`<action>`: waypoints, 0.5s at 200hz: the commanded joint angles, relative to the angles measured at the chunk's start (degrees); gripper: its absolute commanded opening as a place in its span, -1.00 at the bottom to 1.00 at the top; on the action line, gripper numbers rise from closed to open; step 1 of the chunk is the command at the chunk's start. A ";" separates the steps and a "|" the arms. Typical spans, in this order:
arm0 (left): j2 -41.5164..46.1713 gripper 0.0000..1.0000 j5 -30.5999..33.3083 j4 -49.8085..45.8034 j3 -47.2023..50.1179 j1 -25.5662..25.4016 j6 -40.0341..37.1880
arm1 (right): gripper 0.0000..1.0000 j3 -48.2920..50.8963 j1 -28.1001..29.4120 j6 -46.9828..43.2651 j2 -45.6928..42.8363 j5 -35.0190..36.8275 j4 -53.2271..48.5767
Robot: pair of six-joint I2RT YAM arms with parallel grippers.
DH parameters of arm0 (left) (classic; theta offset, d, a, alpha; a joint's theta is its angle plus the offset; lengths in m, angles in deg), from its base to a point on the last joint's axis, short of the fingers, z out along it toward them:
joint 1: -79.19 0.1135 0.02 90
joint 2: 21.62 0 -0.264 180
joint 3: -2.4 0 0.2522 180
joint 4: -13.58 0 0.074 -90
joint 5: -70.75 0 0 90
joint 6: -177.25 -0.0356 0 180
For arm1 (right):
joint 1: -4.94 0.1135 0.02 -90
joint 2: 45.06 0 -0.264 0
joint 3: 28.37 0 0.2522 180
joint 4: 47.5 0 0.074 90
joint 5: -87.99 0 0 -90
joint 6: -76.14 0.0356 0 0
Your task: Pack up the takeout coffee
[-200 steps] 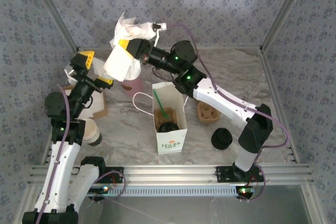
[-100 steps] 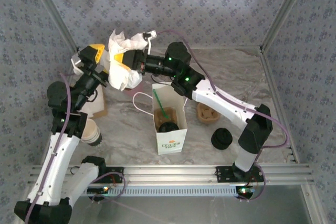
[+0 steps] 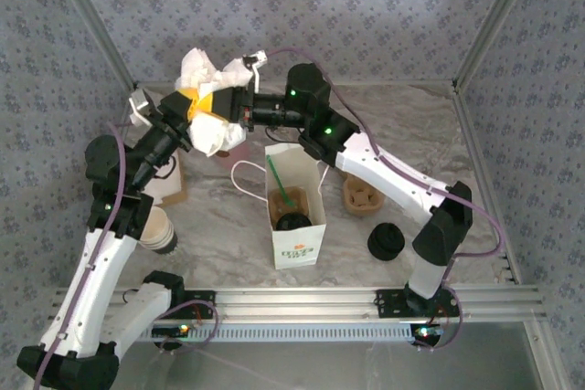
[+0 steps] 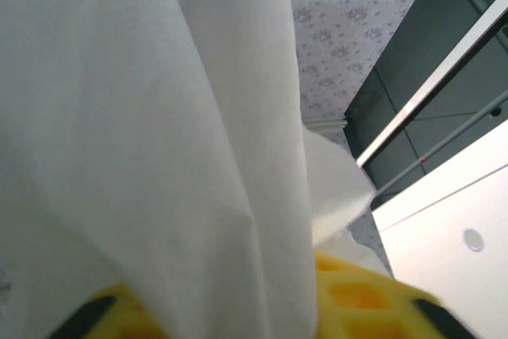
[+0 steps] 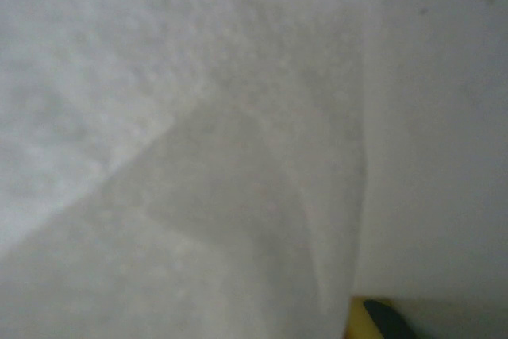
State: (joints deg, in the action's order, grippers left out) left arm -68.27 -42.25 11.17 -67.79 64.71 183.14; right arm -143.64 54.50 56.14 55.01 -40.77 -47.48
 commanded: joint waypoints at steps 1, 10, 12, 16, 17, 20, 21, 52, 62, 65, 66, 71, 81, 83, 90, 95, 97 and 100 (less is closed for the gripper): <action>0.49 -0.78 -2.18 -1.09 -2.94 -0.81 -1.27 | -0.88 -0.97 0.88 -2.17 0.55 -2.83 -2.71; 0.68 -0.89 -2.05 -2.37 -3.27 -0.77 -2.03 | -0.68 -0.88 0.72 -2.66 0.24 -2.74 -3.58; 0.75 -0.91 -1.94 -2.60 -3.39 -0.80 -2.27 | -0.64 -0.88 0.71 -2.80 0.20 -2.72 -3.80; 0.83 -0.95 -1.90 -3.34 -3.63 -0.81 -2.60 | -0.57 -0.89 0.65 -3.15 -0.04 -2.64 -4.18; 0.85 -0.96 -1.88 -3.48 -3.70 -0.81 -2.62 | -0.55 -0.93 0.68 -3.22 -0.09 -2.64 -4.32; 0.89 -0.98 -1.85 -3.94 -3.88 -0.81 -3.02 | -0.50 -0.93 0.64 -3.48 -0.20 -2.57 -4.70; 0.92 -0.99 -1.81 -4.00 -3.92 -0.81 -3.18 | -0.48 -0.90 0.63 -3.56 -0.30 -2.56 -4.80; 1.21 -1.00 -1.63 -9.10 -6.41 -0.81 -6.43 | 0.02 -0.23 -0.02 -6.44 -2.56 -1.55 -8.45; 1.17 -1.00 -1.51 -10.66 -7.21 -0.81 -7.55 | 0.18 0.34 -0.51 -7.34 -3.67 -1.26 -9.82; 1.19 -1.00 -1.53 -11.18 -7.48 -0.82 -7.91 | 0.23 0.60 -0.70 -7.62 -4.06 -1.11 -10.22; 1.16 -1.00 -1.48 -11.31 -7.57 -0.82 -8.04 | 0.24 0.70 -0.70 -7.78 -4.17 -1.08 -10.33; 1.14 -1.00 -1.39 -12.30 -8.16 -0.81 -8.78 | 0.31 1.19 -1.01 -8.34 -4.89 -0.85 -11.12; 0.97 -1.00 -1.39 -15.14 -9.80 -0.90 -10.68 | 0.46 2.11 -1.71 -9.81 -6.50 -0.05 -13.08; 0.93 -1.00 -1.44 -15.77 -10.25 -0.90 -10.98 | 0.49 2.29 -1.83 -10.19 -6.96 0.14 -13.56; 0.58 -1.00 -1.36 -18.13 -11.64 -0.99 -12.48 | 0.60 2.76 -2.39 -11.54 -8.15 0.95 -15.55; 0.33 -1.00 -1.30 -19.61 -12.67 -1.13 -13.77 | 0.68 3.07 -2.73 -12.83 -9.26 1.56 -17.38; 0.29 -1.00 -1.20 -20.38 -12.99 -1.20 -14.22 | 0.71 3.18 -2.92 -13.32 -9.74 1.84 -17.98; 0.11 -1.00 -1.10 -21.28 -13.75 -1.39 -14.96 | 0.77 3.46 -3.20 -13.89 -10.38 2.07 -18.86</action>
State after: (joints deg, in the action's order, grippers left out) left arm -68.79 -43.67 -5.00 -74.32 63.51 173.51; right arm -142.33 54.21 48.95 49.39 -41.67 -56.07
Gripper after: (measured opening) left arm 0.090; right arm 0.808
